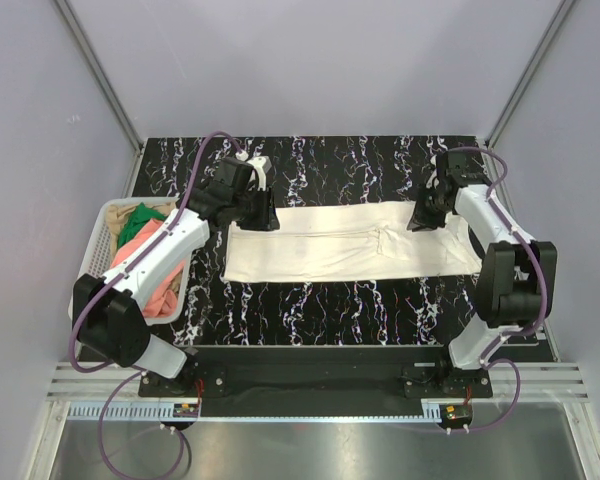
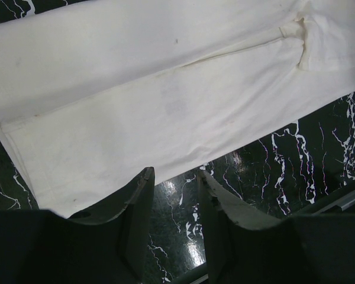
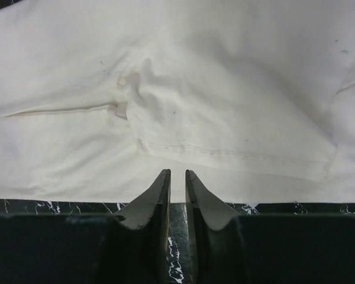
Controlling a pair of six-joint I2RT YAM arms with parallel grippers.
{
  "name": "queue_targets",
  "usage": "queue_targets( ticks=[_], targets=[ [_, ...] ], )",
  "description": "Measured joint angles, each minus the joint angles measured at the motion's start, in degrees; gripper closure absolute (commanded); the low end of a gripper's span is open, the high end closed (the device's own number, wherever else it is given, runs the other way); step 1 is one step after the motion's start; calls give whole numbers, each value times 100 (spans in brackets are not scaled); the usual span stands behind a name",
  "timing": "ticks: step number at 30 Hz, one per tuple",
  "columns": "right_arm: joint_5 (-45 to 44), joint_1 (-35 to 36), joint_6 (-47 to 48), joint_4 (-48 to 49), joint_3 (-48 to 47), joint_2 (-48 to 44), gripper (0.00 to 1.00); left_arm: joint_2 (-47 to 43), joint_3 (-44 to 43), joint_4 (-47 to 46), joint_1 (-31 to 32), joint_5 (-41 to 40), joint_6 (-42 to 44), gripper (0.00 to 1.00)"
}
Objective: Fold and stack the t-shirts
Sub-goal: Fold the tshirt
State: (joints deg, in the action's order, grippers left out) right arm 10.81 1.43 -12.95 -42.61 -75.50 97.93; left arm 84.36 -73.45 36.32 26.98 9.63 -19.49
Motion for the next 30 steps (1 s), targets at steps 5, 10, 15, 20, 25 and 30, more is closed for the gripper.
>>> queue_targets(
  ticks=[5, 10, 15, 20, 25, 30],
  targets=[
    [-566, 0, -264, 28, 4, -210, 69, 0, 0, 0, 0, 13, 0, 59],
    [-1451, -57, -861, 66, 275, -160, 66, 0, 0, -20, 37, 188, 2, 59],
    [-1567, -669, -1091, 28, 605, -160, 63, 61, -9, -374, 256, 625, -293, 63],
    [-1432, -1113, -1064, 81, 647, -129, 55, 706, -313, -1056, 710, 772, -935, 65],
    [-940, -1178, -859, 378, 678, 131, 55, 1932, -1115, -1707, 1224, 809, -1355, 64],
    [-350, -1563, -713, 684, 925, 256, 62, 2710, -1224, -2605, 1565, 704, -1799, 64]
  ],
)
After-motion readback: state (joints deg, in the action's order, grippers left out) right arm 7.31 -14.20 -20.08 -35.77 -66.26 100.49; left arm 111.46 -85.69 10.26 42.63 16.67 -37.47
